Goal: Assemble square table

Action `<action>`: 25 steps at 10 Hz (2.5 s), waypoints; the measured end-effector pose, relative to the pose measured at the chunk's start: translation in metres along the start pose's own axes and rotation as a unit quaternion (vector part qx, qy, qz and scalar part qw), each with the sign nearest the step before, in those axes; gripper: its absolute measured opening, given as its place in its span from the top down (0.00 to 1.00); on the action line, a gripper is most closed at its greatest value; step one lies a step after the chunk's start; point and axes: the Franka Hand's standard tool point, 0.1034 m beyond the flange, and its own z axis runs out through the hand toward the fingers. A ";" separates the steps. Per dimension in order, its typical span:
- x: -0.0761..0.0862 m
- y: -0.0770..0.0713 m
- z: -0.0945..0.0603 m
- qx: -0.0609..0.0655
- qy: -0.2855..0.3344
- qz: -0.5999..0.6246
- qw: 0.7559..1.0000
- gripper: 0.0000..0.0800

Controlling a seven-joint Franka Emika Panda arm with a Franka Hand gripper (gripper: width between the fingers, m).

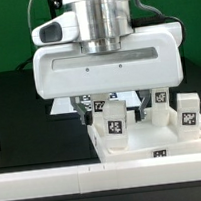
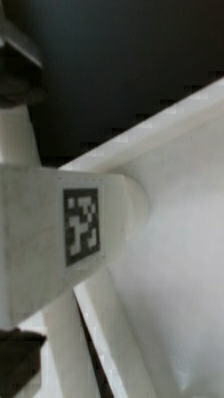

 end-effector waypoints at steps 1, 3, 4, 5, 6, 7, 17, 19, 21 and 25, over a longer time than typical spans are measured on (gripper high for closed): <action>0.000 0.000 0.000 0.000 0.000 0.022 1.000 0.31; 0.000 0.000 0.001 0.000 -0.001 0.097 0.995 0.58; 0.000 0.000 0.001 0.000 -0.001 0.129 0.992 0.58; 0.000 0.000 0.001 0.000 0.000 0.174 0.985 0.65; 0.000 0.000 0.001 -0.002 -0.002 0.254 0.967 0.65; 0.000 0.000 0.002 -0.006 -0.006 0.318 0.948 0.65; 0.009 -0.004 -0.001 0.043 -0.004 0.379 0.924 0.21; 0.009 -0.002 -0.001 0.041 0.002 0.332 0.942 0.19; 0.009 -0.002 -0.001 0.040 0.005 0.259 0.965 0.19; 0.011 -0.004 -0.001 0.017 -0.002 0.054 0.998 0.35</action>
Offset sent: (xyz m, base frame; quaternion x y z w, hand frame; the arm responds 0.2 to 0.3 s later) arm 0.0000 0.0000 0.0000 0.0000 0.0000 0.1938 0.9810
